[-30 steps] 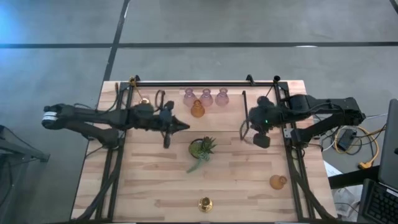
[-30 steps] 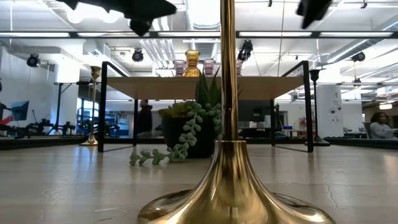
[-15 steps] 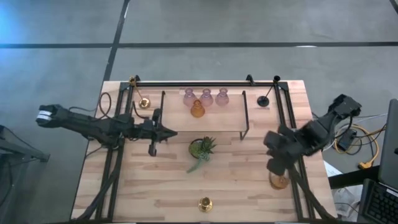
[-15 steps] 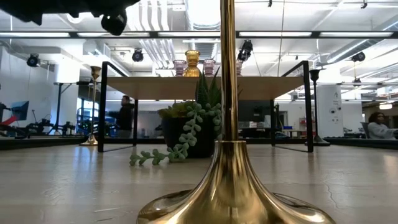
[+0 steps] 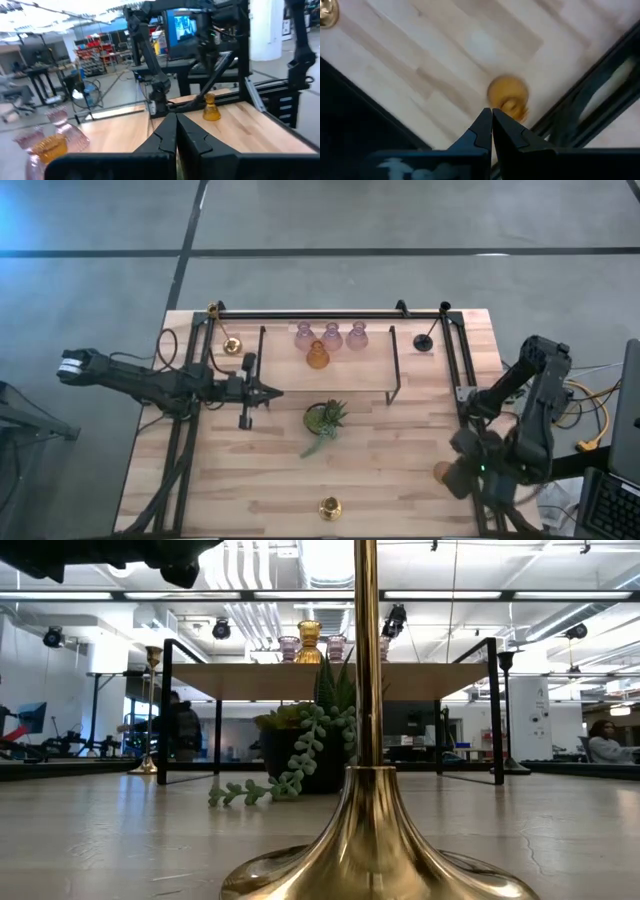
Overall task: Pick & Place candle stick holders
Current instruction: Put the yellow glass candle holder on the shelf
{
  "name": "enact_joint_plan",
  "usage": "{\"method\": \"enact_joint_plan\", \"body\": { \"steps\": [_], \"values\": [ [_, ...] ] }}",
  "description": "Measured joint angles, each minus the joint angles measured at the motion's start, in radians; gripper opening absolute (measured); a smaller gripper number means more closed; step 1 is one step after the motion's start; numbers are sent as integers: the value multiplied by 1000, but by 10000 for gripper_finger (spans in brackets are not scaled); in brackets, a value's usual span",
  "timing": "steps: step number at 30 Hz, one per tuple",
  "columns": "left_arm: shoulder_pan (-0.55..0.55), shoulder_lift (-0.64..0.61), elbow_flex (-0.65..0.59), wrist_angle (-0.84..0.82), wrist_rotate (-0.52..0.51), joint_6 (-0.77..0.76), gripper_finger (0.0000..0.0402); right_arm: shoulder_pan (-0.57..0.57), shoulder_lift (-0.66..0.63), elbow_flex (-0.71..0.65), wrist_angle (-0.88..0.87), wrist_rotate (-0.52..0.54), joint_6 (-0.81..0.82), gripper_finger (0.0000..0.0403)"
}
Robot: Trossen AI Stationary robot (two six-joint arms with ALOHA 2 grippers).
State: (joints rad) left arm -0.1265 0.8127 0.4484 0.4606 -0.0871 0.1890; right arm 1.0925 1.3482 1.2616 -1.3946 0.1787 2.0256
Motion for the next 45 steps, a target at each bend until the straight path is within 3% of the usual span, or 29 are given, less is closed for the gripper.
{"method": "enact_joint_plan", "body": {
  "steps": [7, 14, 18, 23, 28, 45],
  "values": [
    [0, 0, 0, 66, -41, 76, 7, 88, 98, -8, 104, -17, 166, 8],
    [0, 0, 0, 93, -43, 78, 7, 88, 172, -26, 118, -192, 166, 8],
    [0, 0, 0, 102, -43, 78, 7, 90, 196, -51, 127, -214, 167, 8],
    [0, 0, 0, 100, -42, 78, 7, 90, 206, -144, 200, -216, 149, 8],
    [0, 0, 0, 100, -42, 75, 7, 90, 186, -271, 267, -304, 119, 8],
    [0, 0, 0, 105, -42, 65, 7, 57, 98, -425, 331, -204, -130, 8]
  ]
}}
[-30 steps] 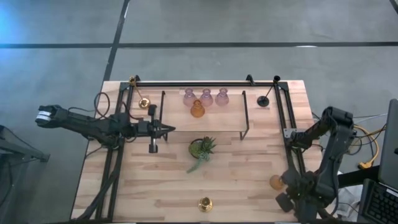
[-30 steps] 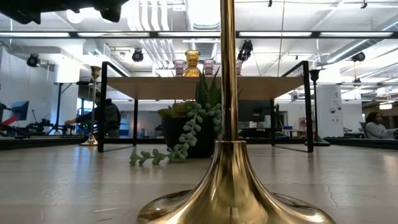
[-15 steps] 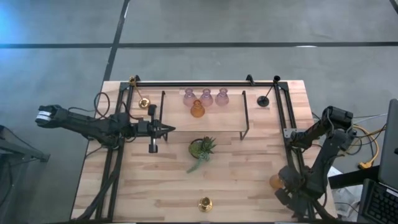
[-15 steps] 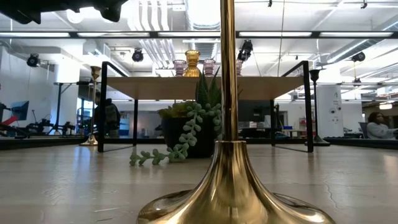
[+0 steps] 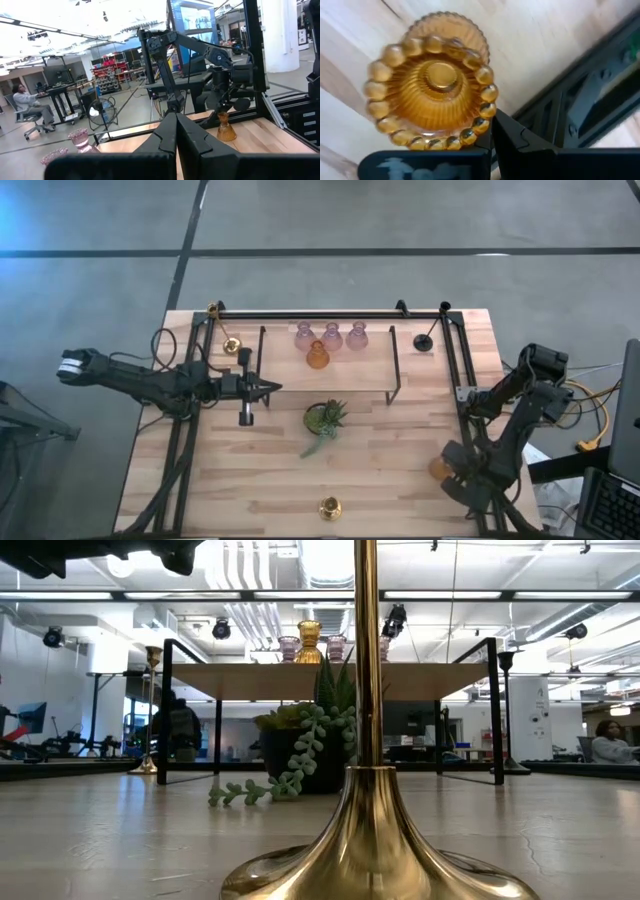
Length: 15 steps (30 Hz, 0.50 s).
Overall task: Pick & Place candle stick holders
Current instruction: Put the yellow glass candle holder on the shelf
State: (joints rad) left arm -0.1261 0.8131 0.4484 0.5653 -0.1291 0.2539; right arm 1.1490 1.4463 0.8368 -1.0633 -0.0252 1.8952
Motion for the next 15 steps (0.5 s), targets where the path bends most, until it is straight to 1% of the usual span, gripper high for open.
{"method": "enact_joint_plan", "body": {
  "steps": [3, 11, 15],
  "values": [
    [0, 0, 0, 0, 0, 0, 7, -22, 0, 0, 1, 59, -64, 8],
    [0, 0, 0, 1, 0, 0, 7, -127, 0, 0, 12, 85, -244, 8],
    [0, 0, 0, 1, 0, 0, 7, -190, 0, 0, 34, 136, -353, 8]
  ]
}}
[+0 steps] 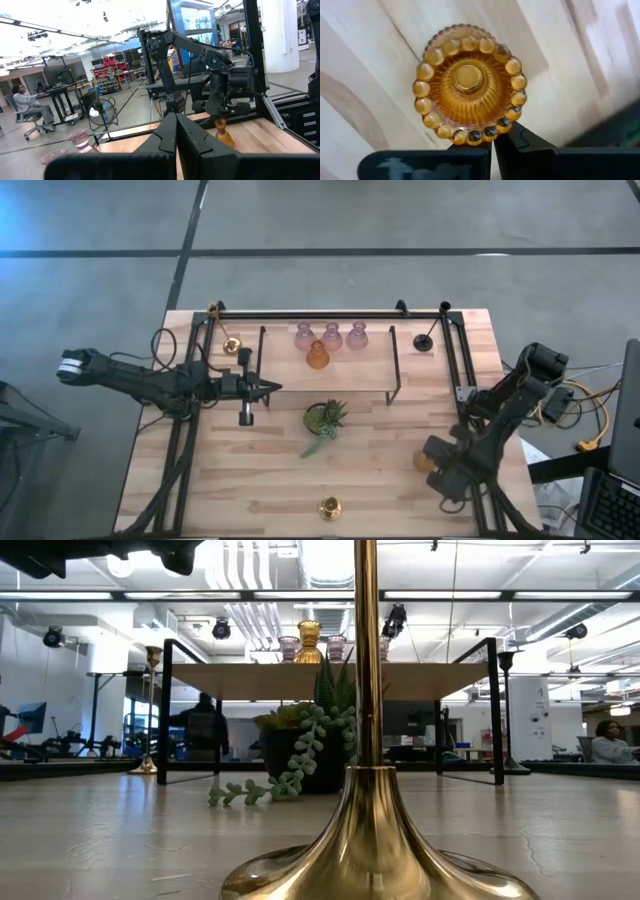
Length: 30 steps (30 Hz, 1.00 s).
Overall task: Pick & Place candle stick holders
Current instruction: Put the yellow glass candle holder on the shelf
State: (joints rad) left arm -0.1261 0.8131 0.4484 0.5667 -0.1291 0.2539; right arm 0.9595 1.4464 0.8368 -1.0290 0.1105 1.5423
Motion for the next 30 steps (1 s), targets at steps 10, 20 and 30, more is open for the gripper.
{"method": "enact_joint_plan", "body": {
  "steps": [10, 20, 30],
  "values": [
    [0, 0, 0, 0, 0, 11, 7, -148, 0, 0, 91, 134, -279, 8],
    [0, 0, 0, 0, 0, 16, 7, -261, 0, 0, 229, 236, -513, 8],
    [0, 0, 0, 0, 0, 16, 7, -358, 0, 1, 329, 241, -665, 8]
  ]
}}
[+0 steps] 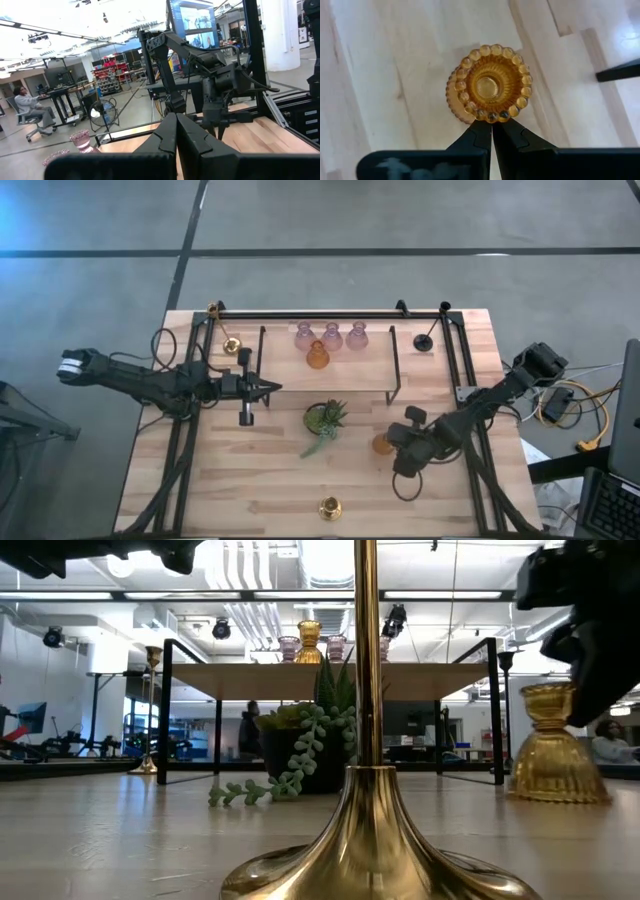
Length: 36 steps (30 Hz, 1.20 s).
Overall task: Pick & Place candle stick holders
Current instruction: Put the yellow glass candle holder on the shelf
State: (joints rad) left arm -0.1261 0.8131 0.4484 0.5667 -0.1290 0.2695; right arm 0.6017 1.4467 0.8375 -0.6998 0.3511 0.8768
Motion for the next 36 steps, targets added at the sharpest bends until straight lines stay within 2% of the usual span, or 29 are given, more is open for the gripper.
{"method": "enact_joint_plan", "body": {
  "steps": [10, 13, 20, 23, 29, 36],
  "values": [
    [0, 0, 0, 0, 0, 0, 7, -37, 0, 0, 71, -16, -66, 20],
    [0, 0, 0, 0, 0, 0, 7, -37, 2, 0, 82, -16, -68, 52],
    [0, 0, 0, -5, 0, 0, 7, -37, 6, -2, 75, -5, -92, 156],
    [0, 0, 0, -8, 0, 0, 7, -33, 6, -2, 76, 0, -86, 183],
    [0, 0, 0, -10, 0, 0, 7, 20, 6, -37, 115, 123, -43, 198],
    [0, 0, 0, -13, 0, 0, 7, 53, 5, -127, 322, 228, 14, 199]
  ]
}}
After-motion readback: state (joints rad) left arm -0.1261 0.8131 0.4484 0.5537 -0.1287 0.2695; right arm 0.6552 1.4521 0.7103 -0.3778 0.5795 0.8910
